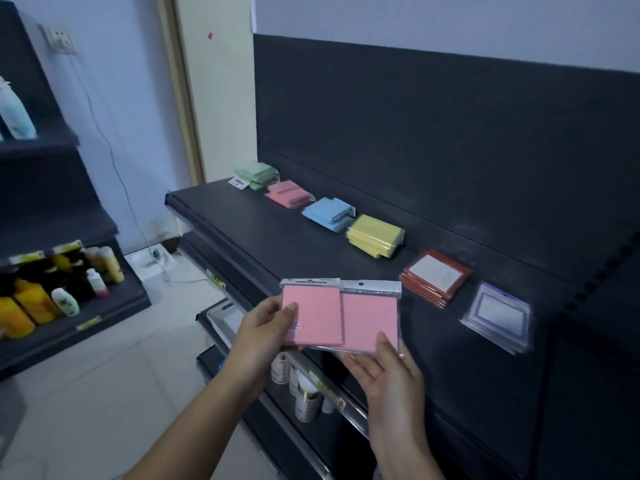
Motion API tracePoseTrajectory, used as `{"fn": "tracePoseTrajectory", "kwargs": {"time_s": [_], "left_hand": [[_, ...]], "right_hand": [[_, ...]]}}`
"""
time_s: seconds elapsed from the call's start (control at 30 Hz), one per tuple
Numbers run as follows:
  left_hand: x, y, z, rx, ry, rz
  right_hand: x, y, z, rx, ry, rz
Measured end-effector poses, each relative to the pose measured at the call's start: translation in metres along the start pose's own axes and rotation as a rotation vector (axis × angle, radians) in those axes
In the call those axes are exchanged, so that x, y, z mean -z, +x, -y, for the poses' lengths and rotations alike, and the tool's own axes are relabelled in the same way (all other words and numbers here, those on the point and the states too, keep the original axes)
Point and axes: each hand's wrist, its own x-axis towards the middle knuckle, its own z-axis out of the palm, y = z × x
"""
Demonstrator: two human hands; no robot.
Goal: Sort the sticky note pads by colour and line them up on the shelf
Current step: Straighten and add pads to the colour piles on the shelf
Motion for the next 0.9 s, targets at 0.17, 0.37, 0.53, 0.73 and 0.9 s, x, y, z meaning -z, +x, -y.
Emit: {"fn": "tracePoseTrajectory", "kwargs": {"time_s": [0.17,0.37,0.53,0.73,0.9], "left_hand": [[0.032,0.064,-0.013,0.046,0.020,-0.055],[0.063,0.171,-0.038,0.088,0.078,-0.110],[0.070,0.245,-0.065,0.035,0.047,-0.104],[0.085,0.314,-0.077,0.061,0.039,-0.064],[0.100,0.384,-0.082,0.084,0.078,0.013]], "right_hand": [[-0.053,0.054,-0.022,-0.038,0.003,0.018],[-0.128,0.143,-0.036,-0.126,0.087,0.086],[-0.173,0.202,-0.037,-0.082,-0.027,0.079],[-0.216,0.251,-0.048,-0.033,-0.182,-0.002],[-0.251,0.297,-0.060,0.040,-0.209,-0.101]]}}
